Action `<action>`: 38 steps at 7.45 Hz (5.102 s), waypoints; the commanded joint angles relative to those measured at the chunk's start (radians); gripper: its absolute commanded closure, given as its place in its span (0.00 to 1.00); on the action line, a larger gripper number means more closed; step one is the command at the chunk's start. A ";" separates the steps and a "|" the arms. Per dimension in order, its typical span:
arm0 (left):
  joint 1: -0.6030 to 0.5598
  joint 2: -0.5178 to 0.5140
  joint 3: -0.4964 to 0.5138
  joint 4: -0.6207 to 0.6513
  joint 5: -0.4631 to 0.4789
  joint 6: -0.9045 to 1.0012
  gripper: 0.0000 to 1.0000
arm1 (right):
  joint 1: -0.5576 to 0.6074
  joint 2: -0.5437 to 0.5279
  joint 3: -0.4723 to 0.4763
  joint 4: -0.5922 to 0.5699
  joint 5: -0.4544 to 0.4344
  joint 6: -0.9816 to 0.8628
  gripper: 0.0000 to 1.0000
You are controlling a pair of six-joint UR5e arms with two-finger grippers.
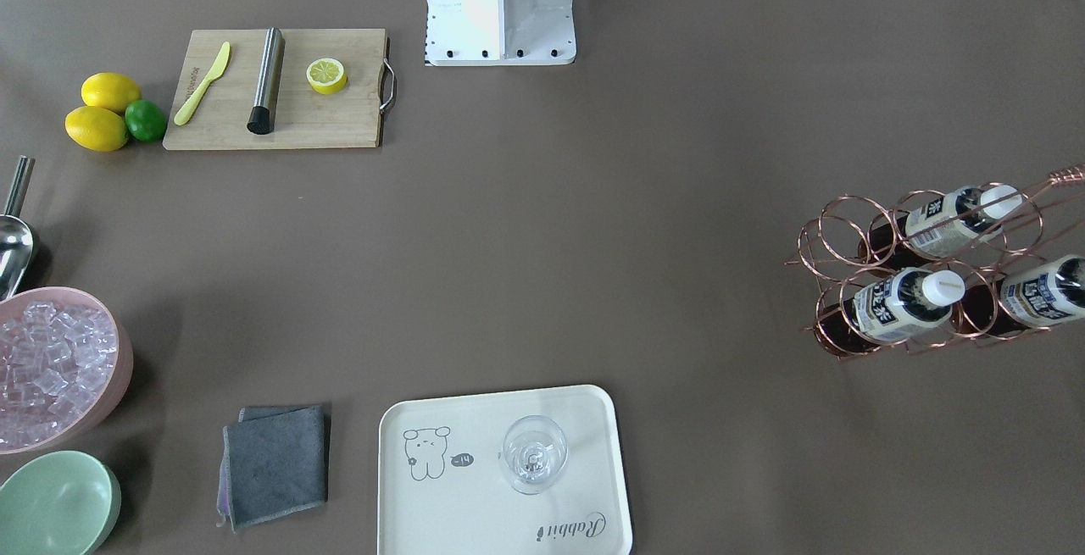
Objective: Take tea from basket to plate
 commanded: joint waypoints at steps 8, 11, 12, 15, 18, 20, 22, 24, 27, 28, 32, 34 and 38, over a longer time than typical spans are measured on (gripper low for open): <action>0.396 0.023 -0.192 -0.224 -0.112 -0.596 1.00 | -0.001 0.014 0.105 -0.012 0.134 0.012 0.00; 0.614 -0.124 -0.186 -0.230 0.022 -0.802 1.00 | -0.084 0.014 0.232 -0.027 0.156 0.240 0.00; 0.657 -0.160 -0.157 -0.235 0.053 -0.813 1.00 | -0.127 0.018 0.267 -0.024 0.196 0.362 0.00; 0.706 -0.198 -0.115 -0.282 0.078 -0.882 1.00 | -0.291 0.101 0.331 -0.019 0.204 0.643 0.00; 0.774 -0.226 -0.104 -0.285 0.143 -0.917 1.00 | -0.518 0.354 0.315 -0.024 0.113 1.082 0.00; 0.774 -0.232 -0.054 -0.348 0.143 -0.920 1.00 | -0.619 0.487 0.300 -0.027 0.109 1.306 0.00; 0.774 -0.234 -0.049 -0.354 0.143 -0.920 1.00 | -0.696 0.584 0.277 -0.070 0.087 1.379 0.00; 0.772 -0.231 -0.055 -0.354 0.143 -0.922 1.00 | -0.776 0.693 0.268 -0.091 0.050 1.387 0.00; 0.771 -0.229 -0.058 -0.354 0.143 -0.922 1.00 | -0.862 0.805 0.249 -0.092 0.052 1.519 0.01; 0.769 -0.226 -0.058 -0.354 0.143 -0.922 1.00 | -0.889 0.831 0.236 -0.091 0.030 1.517 0.00; 0.766 -0.223 -0.058 -0.354 0.144 -0.922 1.00 | -0.917 0.913 0.173 -0.090 0.012 1.554 0.07; 0.765 -0.222 -0.058 -0.354 0.143 -0.922 1.00 | -0.936 0.945 0.136 -0.088 -0.017 1.566 0.13; 0.765 -0.221 -0.057 -0.354 0.144 -0.920 1.00 | -0.946 0.986 0.094 -0.088 -0.025 1.569 0.61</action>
